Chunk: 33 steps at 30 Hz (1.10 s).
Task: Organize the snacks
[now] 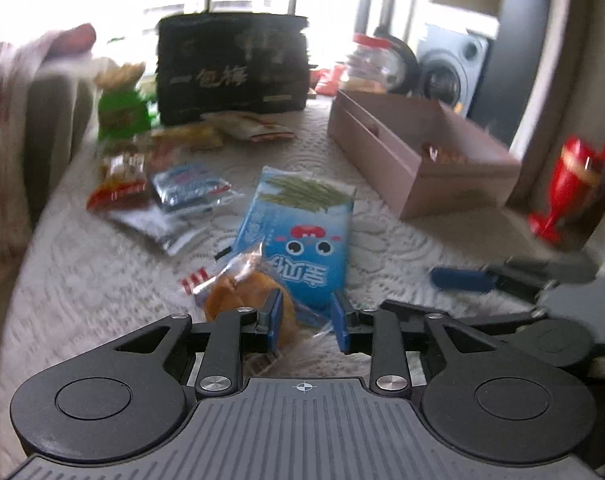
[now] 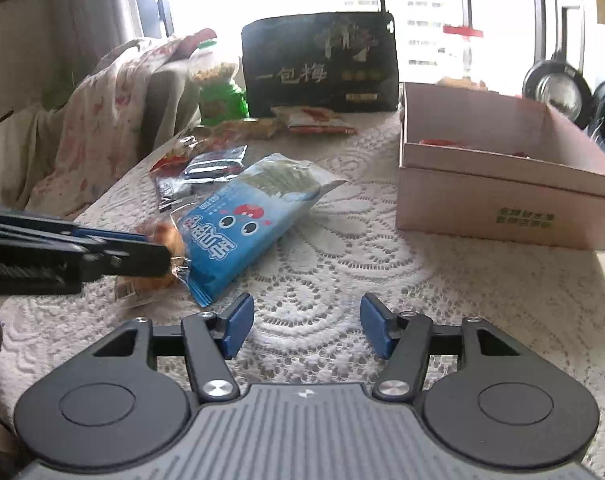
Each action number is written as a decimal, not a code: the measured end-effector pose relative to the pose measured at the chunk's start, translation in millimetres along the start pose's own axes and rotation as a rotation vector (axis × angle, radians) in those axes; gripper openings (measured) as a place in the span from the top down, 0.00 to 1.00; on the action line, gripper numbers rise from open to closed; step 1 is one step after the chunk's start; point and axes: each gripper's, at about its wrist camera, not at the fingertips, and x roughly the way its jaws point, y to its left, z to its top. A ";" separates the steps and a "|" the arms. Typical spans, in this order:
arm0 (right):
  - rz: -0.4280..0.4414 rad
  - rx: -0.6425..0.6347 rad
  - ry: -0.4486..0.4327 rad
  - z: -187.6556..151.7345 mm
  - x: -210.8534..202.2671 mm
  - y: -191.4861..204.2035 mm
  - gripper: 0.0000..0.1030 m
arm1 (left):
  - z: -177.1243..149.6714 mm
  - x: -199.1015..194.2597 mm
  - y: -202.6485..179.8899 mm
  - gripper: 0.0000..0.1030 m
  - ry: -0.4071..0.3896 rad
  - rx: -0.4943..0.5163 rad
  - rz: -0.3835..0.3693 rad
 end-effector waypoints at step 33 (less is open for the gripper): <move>-0.006 -0.081 0.057 4.5 8.5 17.0 0.20 | -16.1 -4.7 76.3 0.38 0.014 -0.169 0.131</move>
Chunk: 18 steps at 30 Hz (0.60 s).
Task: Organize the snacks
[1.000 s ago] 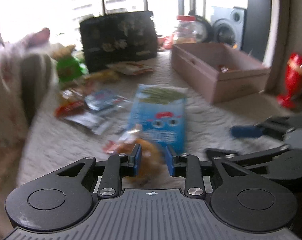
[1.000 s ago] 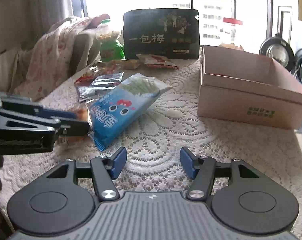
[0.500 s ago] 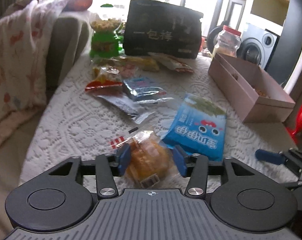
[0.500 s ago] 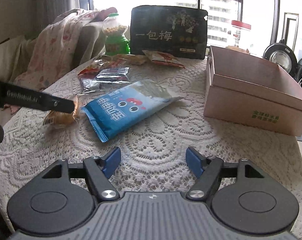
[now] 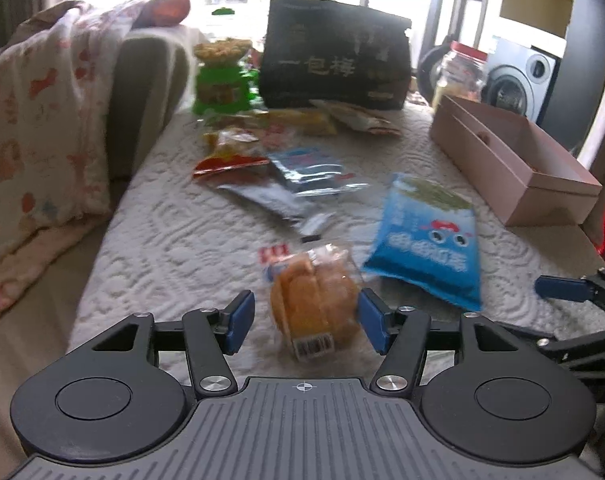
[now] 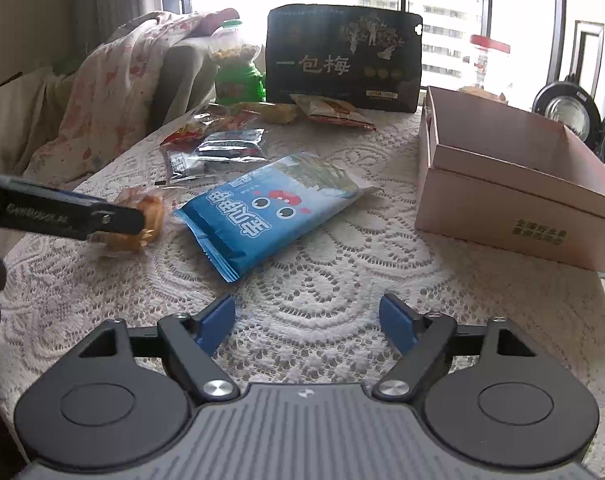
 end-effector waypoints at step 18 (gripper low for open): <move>-0.089 0.421 0.152 97.6 67.9 14.3 0.19 | 4.6 21.0 22.9 0.42 -0.029 -0.072 -0.121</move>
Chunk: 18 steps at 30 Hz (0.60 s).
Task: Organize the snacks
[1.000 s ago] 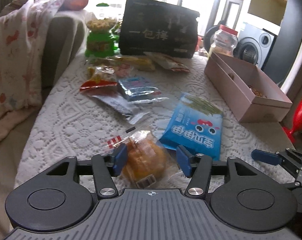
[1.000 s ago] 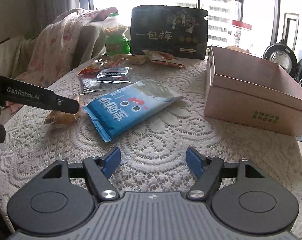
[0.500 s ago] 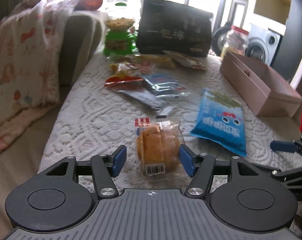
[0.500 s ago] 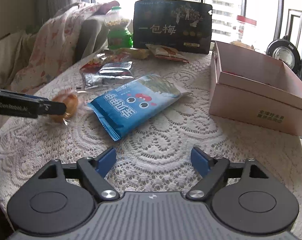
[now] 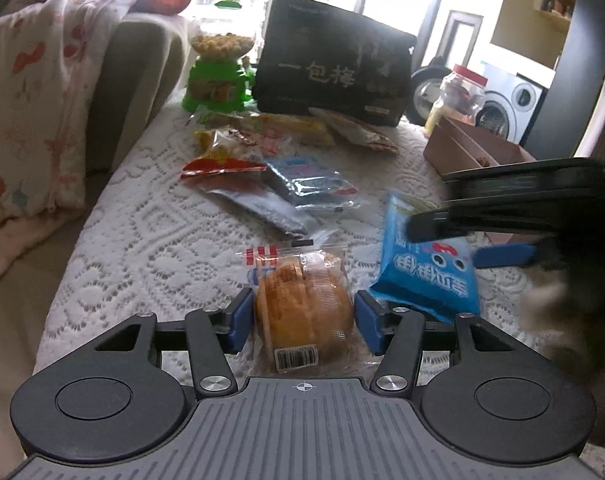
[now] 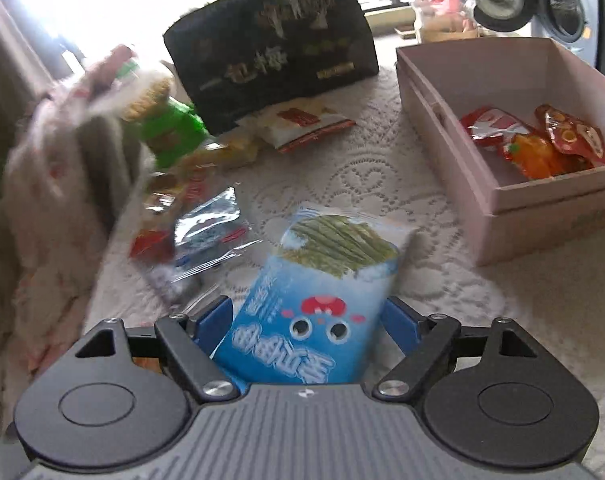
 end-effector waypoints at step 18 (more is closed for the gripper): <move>0.095 -0.263 -0.020 -23.5 -47.6 -18.9 0.59 | -10.2 -13.4 -10.5 0.42 0.028 -0.007 -0.070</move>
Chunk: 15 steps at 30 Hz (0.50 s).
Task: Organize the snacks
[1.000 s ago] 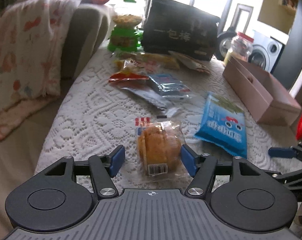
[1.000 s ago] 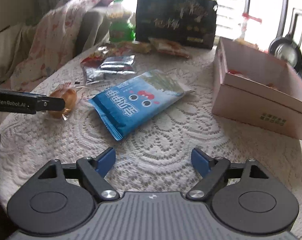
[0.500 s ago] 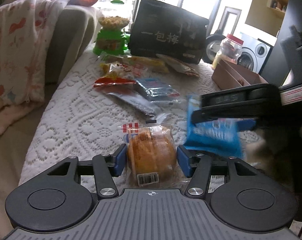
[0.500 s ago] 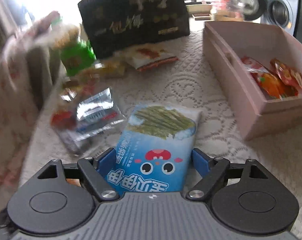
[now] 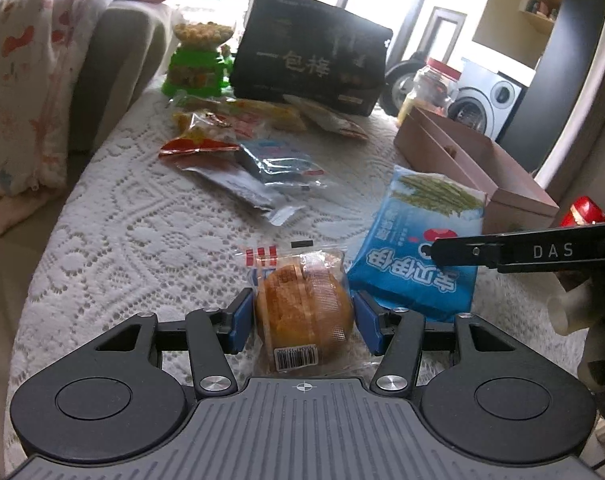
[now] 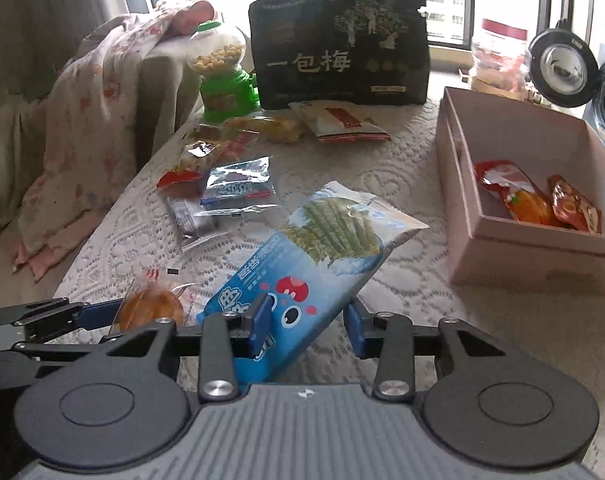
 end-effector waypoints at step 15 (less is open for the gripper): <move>-0.170 0.204 0.025 13.6 60.0 21.1 0.17 | -3.2 -8.8 19.6 0.43 -0.026 -0.016 0.068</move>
